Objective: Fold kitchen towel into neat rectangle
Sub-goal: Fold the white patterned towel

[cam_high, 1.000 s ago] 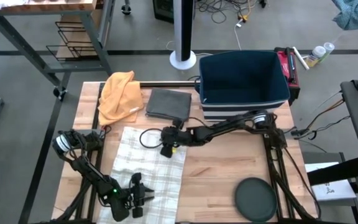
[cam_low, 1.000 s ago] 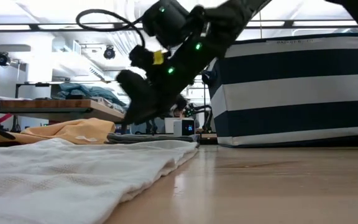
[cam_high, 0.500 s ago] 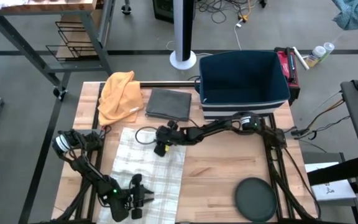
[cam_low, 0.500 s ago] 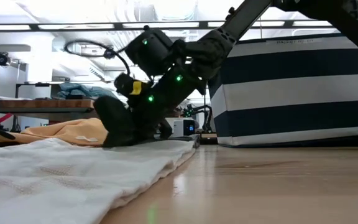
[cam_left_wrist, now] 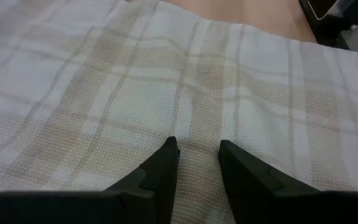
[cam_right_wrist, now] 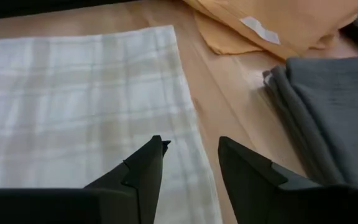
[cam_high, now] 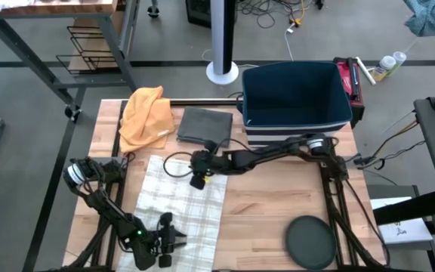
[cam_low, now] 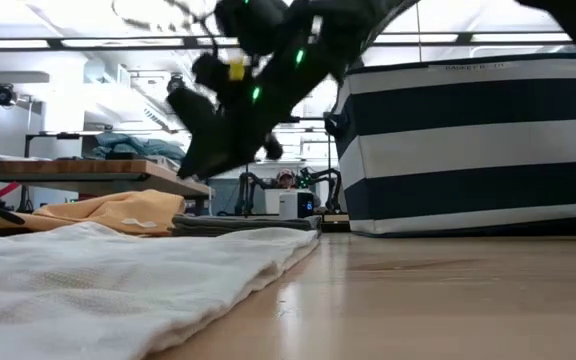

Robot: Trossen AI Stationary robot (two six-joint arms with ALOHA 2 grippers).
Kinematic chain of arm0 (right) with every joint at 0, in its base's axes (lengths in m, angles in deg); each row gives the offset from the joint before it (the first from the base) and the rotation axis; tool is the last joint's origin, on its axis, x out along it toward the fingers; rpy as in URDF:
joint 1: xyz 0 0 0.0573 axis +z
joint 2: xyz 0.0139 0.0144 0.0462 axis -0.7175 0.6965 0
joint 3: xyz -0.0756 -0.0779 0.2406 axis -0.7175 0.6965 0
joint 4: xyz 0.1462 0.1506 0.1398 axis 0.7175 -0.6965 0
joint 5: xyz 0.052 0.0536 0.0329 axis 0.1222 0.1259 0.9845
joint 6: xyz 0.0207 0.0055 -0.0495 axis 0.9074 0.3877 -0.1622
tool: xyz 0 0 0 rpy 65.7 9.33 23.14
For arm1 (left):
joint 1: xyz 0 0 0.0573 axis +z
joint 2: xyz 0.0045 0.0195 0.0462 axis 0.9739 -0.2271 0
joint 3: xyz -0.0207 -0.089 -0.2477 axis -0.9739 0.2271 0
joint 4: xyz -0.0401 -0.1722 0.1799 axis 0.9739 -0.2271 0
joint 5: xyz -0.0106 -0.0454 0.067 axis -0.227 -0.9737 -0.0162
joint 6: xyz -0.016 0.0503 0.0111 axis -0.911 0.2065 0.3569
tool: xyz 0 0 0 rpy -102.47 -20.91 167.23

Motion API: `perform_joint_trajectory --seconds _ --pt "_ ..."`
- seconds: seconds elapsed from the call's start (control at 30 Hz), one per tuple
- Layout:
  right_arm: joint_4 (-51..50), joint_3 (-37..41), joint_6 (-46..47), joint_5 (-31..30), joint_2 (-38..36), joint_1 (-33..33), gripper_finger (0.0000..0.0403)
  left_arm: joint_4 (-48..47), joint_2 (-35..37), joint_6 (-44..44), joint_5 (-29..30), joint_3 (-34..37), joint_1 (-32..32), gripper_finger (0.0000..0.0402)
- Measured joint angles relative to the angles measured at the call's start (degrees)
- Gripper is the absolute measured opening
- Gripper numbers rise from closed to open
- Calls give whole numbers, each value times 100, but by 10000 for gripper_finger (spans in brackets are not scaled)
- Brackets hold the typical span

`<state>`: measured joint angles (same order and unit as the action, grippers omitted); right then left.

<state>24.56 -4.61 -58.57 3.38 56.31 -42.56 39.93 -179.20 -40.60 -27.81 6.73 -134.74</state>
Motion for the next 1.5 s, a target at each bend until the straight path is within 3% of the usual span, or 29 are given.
perform_joint_trajectory --seconds 0.13,0.27,0.53,0.83,1.07,1.33,1.5 --pt "-594 13 102 -202 -279 344 153 -9 27 101 2 1 0 114" --pt "-794 64 625 138 -259 733 151 -22 35 190 93 2 -9 114" --pt "-591 107 1246 261 375 1322 147 -62 71 336 128 5 91 114" --pt "-782 61 1296 -110 765 1023 162 -432 394 424 -10 33 98 114" --pt "-1505 -9 458 -519 370 566 158 -1974 1475 -63 -266 22 -24 114" --pt "-1245 -87 610 15 -47 980 148 -2335 1892 -503 2 50 -436 114" --pt "-1140 -90 906 319 172 1635 147 -2271 1590 -795 -529 50 -590 114"
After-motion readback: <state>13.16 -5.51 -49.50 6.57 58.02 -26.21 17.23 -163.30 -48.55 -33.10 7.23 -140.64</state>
